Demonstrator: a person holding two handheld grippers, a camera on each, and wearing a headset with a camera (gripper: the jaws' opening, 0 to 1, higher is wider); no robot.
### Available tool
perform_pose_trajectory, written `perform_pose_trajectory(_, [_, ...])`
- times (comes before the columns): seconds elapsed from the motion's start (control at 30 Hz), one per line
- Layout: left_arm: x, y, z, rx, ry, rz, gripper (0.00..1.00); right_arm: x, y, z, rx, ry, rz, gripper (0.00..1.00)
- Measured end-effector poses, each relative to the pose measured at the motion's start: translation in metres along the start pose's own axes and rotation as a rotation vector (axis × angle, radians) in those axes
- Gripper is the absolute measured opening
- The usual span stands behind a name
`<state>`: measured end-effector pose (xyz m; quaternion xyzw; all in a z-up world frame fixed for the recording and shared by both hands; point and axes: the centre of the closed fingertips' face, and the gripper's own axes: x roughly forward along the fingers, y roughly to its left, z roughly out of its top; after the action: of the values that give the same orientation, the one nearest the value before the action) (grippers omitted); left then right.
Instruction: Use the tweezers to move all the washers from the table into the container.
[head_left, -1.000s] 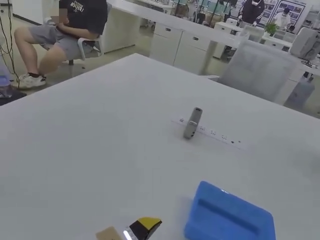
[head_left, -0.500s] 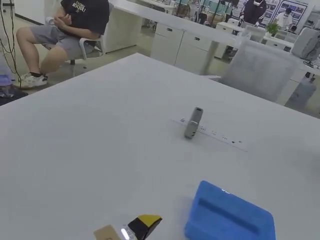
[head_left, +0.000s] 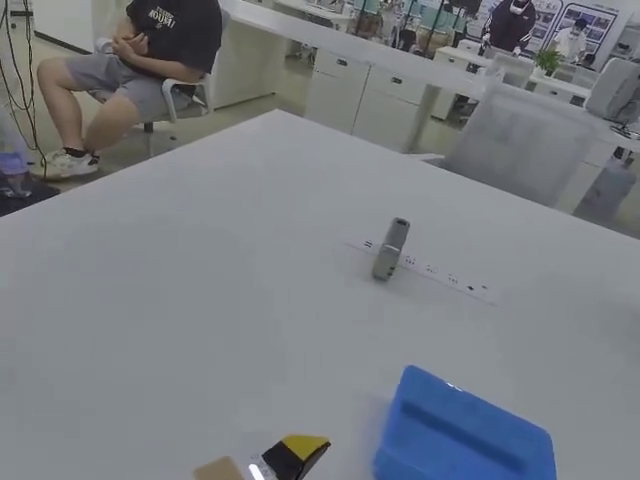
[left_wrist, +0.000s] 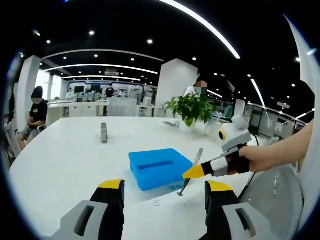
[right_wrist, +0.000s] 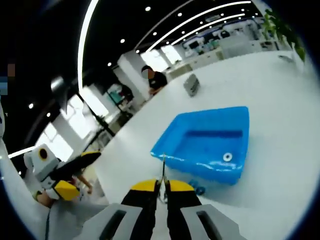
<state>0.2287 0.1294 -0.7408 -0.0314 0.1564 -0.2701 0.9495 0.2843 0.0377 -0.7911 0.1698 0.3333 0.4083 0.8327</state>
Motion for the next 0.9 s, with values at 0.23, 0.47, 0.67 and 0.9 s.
perform_pose_trajectory(0.23, [0.000, 0.000, -0.001, 0.000, 0.002, 0.000, 0.65, -0.013, 0.001, 0.036, -0.122, -0.050, -0.051, 0.03])
perform_pose_trajectory(0.47, [0.000, -0.001, -0.001, 0.005, 0.008, -0.004, 0.64, -0.008, -0.010, 0.064, -0.256, -0.046, -0.113, 0.03])
perform_pose_trajectory(0.67, [0.000, 0.000, -0.002, 0.002, 0.008, -0.001, 0.64, 0.007, -0.021, 0.070, -0.314, -0.011, -0.152, 0.03])
perform_pose_trajectory(0.9, [0.000, 0.001, -0.002, 0.004, 0.009, 0.000, 0.64, 0.026, -0.040, 0.072, -0.347, 0.037, -0.170, 0.03])
